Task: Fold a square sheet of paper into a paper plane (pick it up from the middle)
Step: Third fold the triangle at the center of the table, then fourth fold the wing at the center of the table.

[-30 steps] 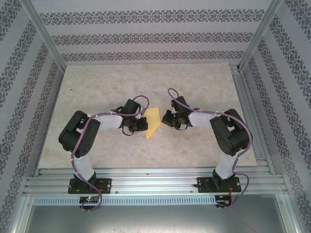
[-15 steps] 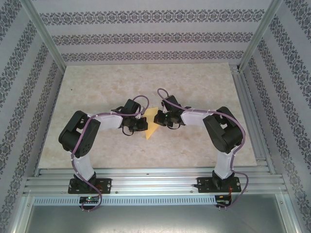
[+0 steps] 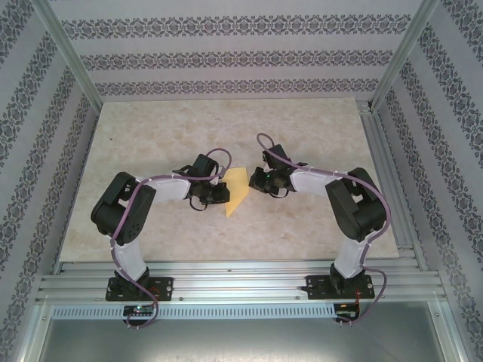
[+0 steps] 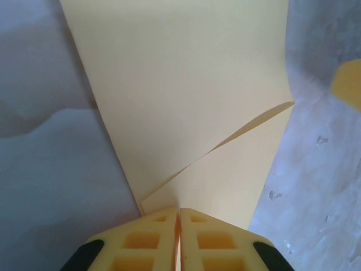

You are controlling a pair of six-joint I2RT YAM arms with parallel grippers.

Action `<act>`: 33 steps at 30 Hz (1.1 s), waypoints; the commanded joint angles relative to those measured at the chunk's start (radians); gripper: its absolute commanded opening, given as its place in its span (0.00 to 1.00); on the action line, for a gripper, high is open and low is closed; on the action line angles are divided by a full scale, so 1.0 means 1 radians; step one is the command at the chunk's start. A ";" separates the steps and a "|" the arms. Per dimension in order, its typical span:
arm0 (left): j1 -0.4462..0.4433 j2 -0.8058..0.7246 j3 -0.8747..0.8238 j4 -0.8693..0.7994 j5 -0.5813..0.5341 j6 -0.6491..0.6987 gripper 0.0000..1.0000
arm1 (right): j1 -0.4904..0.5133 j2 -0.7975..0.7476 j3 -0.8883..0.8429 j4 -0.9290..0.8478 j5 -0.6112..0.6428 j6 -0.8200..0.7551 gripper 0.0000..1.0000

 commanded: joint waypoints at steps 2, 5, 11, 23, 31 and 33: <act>0.001 -0.052 0.000 -0.111 -0.042 0.000 0.25 | 0.003 -0.117 -0.058 0.036 0.045 0.034 0.27; 0.002 -0.095 -0.010 -0.071 -0.021 -0.035 0.33 | 0.007 -0.134 -0.100 0.079 0.023 0.045 0.41; 0.004 -0.134 -0.048 -0.023 -0.057 -0.086 0.40 | 0.018 -0.080 -0.127 0.179 -0.067 0.082 0.46; 0.021 -0.137 -0.073 -0.023 -0.080 -0.091 0.38 | 0.067 0.003 -0.105 0.272 -0.161 0.078 0.48; 0.034 -0.137 -0.079 -0.031 -0.094 -0.082 0.37 | 0.079 0.070 -0.091 0.338 -0.227 0.059 0.39; 0.037 -0.138 -0.083 -0.031 -0.095 -0.080 0.37 | 0.083 0.083 -0.088 0.354 -0.236 0.050 0.37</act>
